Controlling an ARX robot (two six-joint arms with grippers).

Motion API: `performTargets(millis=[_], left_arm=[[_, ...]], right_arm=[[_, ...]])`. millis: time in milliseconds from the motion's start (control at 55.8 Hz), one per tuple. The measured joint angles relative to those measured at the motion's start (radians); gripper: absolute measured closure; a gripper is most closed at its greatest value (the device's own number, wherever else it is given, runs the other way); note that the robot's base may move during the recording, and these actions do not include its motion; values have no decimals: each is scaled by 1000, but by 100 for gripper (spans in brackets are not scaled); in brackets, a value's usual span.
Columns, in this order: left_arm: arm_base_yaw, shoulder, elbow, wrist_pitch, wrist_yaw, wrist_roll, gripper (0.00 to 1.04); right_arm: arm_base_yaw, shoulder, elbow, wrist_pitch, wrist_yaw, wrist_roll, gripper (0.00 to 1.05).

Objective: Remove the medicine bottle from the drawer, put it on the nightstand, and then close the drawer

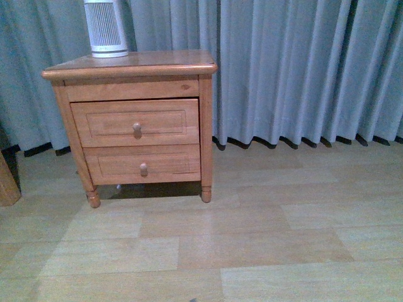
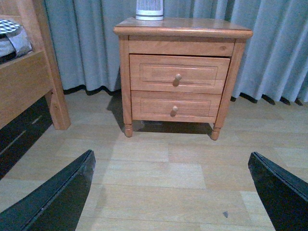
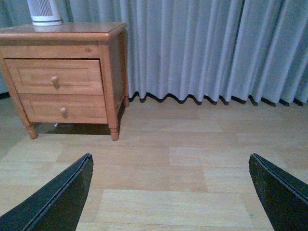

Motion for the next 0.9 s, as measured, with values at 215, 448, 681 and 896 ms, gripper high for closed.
performTargets(millis=[215,448,681,896], left_arm=[[0,0,0,0,0,0,6],[0,0,0,0,0,0,6],[0,0,0,0,0,0,6],[0,0,0,0,0,0,6]], right_arm=[[0,0,0,0,0,0,7],[0,0,0,0,0,0,7],[0,0,0,0,0,0,7],[0,0,0,0,0,0,7]])
